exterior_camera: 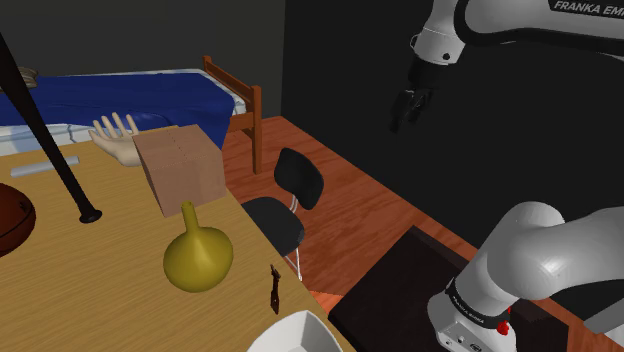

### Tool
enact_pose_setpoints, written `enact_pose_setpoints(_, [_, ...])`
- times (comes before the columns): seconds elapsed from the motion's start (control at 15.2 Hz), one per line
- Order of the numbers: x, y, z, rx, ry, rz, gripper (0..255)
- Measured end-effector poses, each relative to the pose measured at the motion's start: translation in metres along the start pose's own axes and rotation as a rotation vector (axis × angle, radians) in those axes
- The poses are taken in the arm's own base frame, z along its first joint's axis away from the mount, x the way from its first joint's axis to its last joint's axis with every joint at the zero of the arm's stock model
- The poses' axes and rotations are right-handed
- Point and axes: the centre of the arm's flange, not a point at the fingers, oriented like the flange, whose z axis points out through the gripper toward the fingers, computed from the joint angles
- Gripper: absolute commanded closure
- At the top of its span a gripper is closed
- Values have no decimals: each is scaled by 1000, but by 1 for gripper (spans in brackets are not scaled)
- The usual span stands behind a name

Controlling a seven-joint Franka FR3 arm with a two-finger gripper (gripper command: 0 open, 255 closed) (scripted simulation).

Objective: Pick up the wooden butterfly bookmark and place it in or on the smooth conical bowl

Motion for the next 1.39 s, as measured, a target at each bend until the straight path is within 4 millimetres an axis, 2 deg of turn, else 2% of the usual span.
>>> enact_pose_setpoints(0.13, [-3,-6,2,-4,-1,12,0])
enact_pose_setpoints(0.4, [-17,-46,24,-31,-13,116,0])
enact_pose_setpoints(0.86, [-33,-133,72,-86,-34,326,0])
enact_pose_setpoints(1.12, [-31,-181,97,-117,-46,447,0])
enact_pose_setpoints(1.39, [-29,-227,130,-149,-58,568,0])
